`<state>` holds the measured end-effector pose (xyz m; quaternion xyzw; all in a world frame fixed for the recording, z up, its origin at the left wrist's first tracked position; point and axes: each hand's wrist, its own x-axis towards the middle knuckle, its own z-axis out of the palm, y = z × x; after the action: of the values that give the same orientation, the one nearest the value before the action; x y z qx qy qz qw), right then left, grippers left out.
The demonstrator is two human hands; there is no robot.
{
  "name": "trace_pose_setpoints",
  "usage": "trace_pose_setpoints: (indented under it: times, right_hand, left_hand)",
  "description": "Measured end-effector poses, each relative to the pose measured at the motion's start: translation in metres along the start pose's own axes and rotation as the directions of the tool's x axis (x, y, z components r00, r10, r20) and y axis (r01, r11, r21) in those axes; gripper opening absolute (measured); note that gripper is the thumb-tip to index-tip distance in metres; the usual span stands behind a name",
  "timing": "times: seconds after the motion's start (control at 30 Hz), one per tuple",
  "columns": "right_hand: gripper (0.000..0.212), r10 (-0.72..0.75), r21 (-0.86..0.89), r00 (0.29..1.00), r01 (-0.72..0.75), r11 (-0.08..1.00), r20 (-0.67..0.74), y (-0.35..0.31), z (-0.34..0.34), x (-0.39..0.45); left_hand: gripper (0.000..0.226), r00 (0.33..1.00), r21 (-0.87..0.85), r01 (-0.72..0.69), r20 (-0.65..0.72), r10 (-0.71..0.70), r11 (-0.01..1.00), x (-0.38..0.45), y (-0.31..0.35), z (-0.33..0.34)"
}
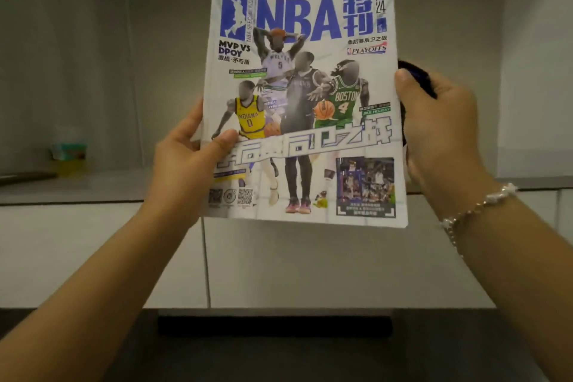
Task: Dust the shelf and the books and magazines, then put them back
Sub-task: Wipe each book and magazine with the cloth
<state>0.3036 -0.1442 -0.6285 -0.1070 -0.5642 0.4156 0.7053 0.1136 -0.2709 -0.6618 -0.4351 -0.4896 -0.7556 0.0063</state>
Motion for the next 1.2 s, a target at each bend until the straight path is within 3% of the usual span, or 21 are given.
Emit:
trace_pose_setpoints:
  times: [0.17, 0.23, 0.3, 0.43, 0.53, 0.6, 0.63, 0.73, 0.87, 0.97, 1.03, 1.2]
  right_hand:
    - [0.028, -0.266, -0.311, 0.948, 0.203, 0.929, -0.173, 0.005, -0.006, 0.053]
    - [0.031, -0.381, -0.416, 0.919, 0.308, 0.856, -0.105, 0.011, -0.004, 0.057]
    - [0.031, -0.429, -0.490, 0.902, 0.396, 0.776, 0.050, 0.029, 0.001, 0.052]
    - [0.030, -0.269, -0.538, 0.923, 0.380, 0.752, 0.275, 0.071, 0.007, 0.033]
    - [0.028, -0.159, -0.596, 0.928, 0.341, 0.727, 0.337, 0.081, 0.005, 0.035]
    - [0.026, -0.093, -0.611, 0.936, 0.295, 0.735, 0.341, 0.082, 0.005, 0.039]
    - [0.026, -0.069, -0.613, 0.944, 0.264, 0.745, 0.322, 0.084, 0.003, 0.040]
    - [0.024, -0.022, -0.548, 0.981, 0.126, 0.827, 0.192, 0.089, 0.000, 0.044]
    - [0.016, 0.076, -0.262, 0.988, -0.039, 0.964, 0.132, 0.087, -0.006, 0.044]
    - [0.019, 0.066, -0.161, 0.983, -0.038, 0.986, 0.170, 0.084, -0.010, 0.040]
    - [0.017, 0.025, -0.155, 0.986, 0.002, 0.988, 0.168, 0.084, -0.013, 0.037]
    - [0.016, 0.025, -0.173, 0.997, -0.012, 0.985, 0.069, 0.082, -0.013, 0.031]
  left_hand:
    - [0.050, 0.990, -0.077, 0.143, 0.009, -0.143, 0.987, 0.054, 0.004, 0.017]
    - [0.049, 0.973, -0.045, 0.231, 0.029, -0.230, 0.972, 0.073, -0.003, 0.021]
    - [0.053, 0.949, 0.022, 0.313, 0.039, -0.314, 0.949, 0.084, -0.016, 0.024]
    - [0.055, 0.907, 0.193, 0.401, 0.053, -0.418, 0.895, 0.094, -0.039, 0.031]
    - [0.043, 0.868, 0.358, 0.445, 0.055, -0.494, 0.821, 0.095, -0.042, 0.032]
    - [0.023, 0.850, 0.448, 0.447, 0.057, -0.524, 0.774, 0.096, -0.039, 0.031]
    - [0.006, 0.831, 0.474, 0.453, 0.083, -0.550, 0.755, 0.096, -0.034, 0.032]
    - [0.019, 0.795, 0.533, 0.422, 0.170, -0.582, 0.733, 0.097, -0.026, 0.036]
    - [0.010, 0.803, 0.657, 0.342, 0.166, -0.572, 0.671, 0.102, -0.028, 0.038]
    - [0.031, 0.813, 0.846, 0.166, 0.173, -0.556, 0.507, 0.100, -0.039, 0.034]
    - [0.046, 0.836, 0.882, 0.138, 0.140, -0.531, 0.451, 0.094, -0.043, 0.033]
    - [0.047, 0.848, 0.829, 0.161, 0.162, -0.505, 0.536, 0.083, -0.039, 0.034]
